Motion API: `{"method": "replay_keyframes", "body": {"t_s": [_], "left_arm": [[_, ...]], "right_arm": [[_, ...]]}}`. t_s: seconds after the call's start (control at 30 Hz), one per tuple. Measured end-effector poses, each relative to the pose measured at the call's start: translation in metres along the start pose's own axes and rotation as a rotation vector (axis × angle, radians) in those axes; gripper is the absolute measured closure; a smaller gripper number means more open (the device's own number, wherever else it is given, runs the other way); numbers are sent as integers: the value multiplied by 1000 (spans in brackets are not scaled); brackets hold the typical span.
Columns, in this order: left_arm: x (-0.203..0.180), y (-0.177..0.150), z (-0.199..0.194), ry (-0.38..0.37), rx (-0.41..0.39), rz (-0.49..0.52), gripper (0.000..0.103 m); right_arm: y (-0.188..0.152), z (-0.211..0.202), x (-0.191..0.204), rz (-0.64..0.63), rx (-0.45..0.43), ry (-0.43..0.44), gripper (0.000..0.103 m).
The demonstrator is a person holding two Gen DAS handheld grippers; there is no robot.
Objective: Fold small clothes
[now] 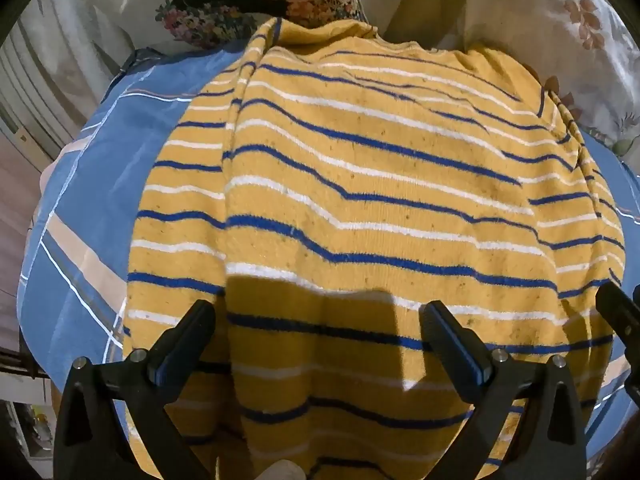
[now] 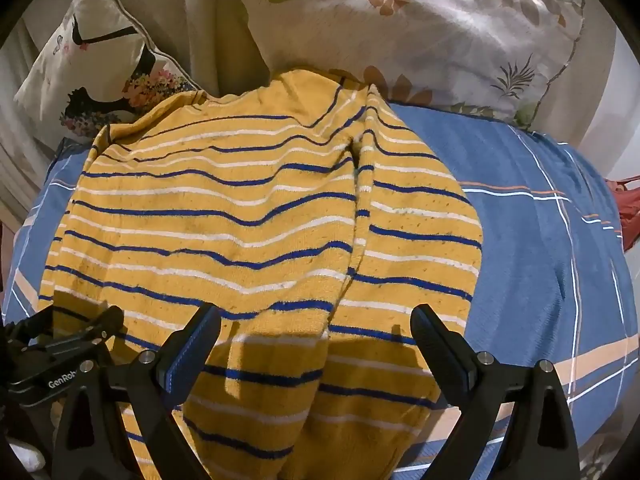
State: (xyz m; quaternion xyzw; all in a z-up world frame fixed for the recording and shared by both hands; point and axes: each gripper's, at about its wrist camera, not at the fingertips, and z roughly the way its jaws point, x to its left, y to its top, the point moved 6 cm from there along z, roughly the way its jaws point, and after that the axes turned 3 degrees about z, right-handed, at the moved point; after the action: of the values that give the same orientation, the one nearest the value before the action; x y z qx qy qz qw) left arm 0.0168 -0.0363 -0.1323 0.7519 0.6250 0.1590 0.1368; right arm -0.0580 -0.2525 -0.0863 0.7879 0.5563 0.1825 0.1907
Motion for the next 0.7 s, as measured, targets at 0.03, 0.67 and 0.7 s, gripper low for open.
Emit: {"method": "replay_keyframes", "body": {"t_s": [0.03, 0.67, 0.7], "left_arm": [[0, 0, 2, 0, 6, 2, 0], [-2, -7, 16, -3, 34, 20, 0], [-3, -8, 16, 0, 36, 29, 0]], "right_arm": [[0, 1, 0, 0, 1, 0, 5], [-9, 16, 4, -25, 59, -2, 5], [-9, 16, 6, -29, 45, 5, 5]]}}
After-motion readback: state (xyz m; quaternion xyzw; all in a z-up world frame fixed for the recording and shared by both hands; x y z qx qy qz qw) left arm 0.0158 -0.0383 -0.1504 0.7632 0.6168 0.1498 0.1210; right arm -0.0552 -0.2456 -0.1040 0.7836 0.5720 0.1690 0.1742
